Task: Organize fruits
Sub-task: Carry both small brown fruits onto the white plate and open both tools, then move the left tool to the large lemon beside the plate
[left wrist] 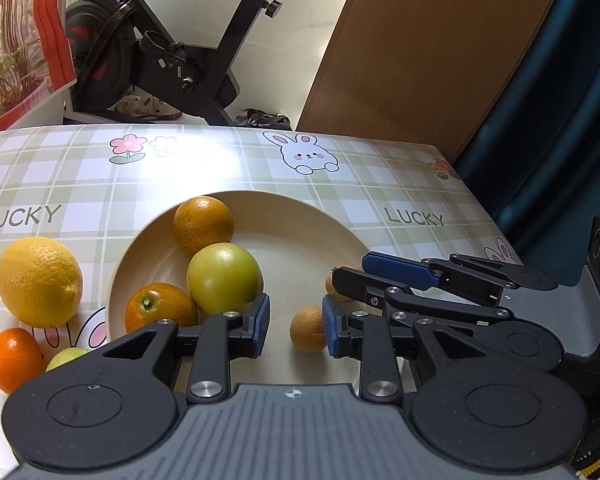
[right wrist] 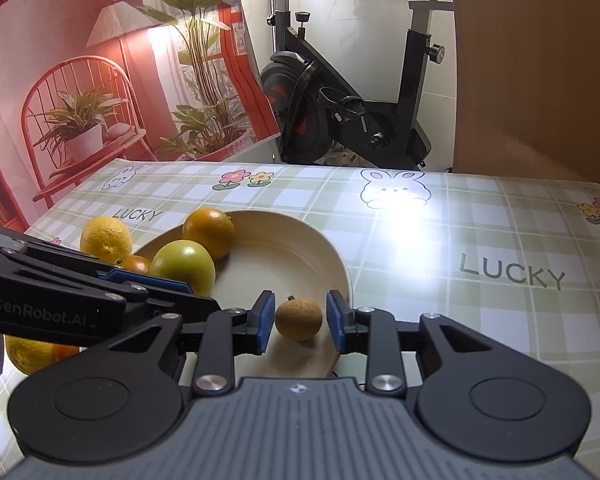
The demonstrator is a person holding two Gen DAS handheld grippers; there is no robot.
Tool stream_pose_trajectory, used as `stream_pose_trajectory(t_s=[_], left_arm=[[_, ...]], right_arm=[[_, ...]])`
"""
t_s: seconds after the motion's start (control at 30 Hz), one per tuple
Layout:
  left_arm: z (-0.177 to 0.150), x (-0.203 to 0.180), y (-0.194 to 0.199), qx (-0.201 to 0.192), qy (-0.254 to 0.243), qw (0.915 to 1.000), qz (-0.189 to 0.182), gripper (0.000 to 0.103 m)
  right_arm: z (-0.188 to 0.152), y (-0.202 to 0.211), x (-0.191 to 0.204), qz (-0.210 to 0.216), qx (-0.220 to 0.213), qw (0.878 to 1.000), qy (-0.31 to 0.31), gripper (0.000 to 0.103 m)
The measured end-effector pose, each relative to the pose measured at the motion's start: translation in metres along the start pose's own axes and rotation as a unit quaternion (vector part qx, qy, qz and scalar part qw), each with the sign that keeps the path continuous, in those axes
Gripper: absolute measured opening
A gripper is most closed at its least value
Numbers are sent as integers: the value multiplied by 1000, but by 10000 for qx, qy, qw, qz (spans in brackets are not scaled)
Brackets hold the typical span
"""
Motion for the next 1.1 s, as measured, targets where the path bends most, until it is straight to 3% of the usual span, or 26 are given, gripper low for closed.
stream_pose_trajectory(t_s=[0.2,0.53,0.8,1.1], left_arm=[[1,8,37,-245,-42,9997,-25,30],[-3,47,102,-572,-141,9978,319,30],[-9,85,134,-567,-286,9959,651,30],[-21,110,145,-399,-492,9964,561,37]], right_arm=[[5,26,8,-35,-286,9995,-112,31],[8,62,37,107,-622,9972,-401,32],[1,59,75,305,-654,9960,-532,32],[-15,45,114,509,-523,9926,-968,33]])
Point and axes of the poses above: each gripper's, at about its wrist camera, not at the fingertips, and y roughly against the way its jaws point, x to its left, z to its top, the point moved 2 cm from there along -y, roughly the way its jaws point, and after that the axes turned 5 degrees about z, right-handed, at the moved point
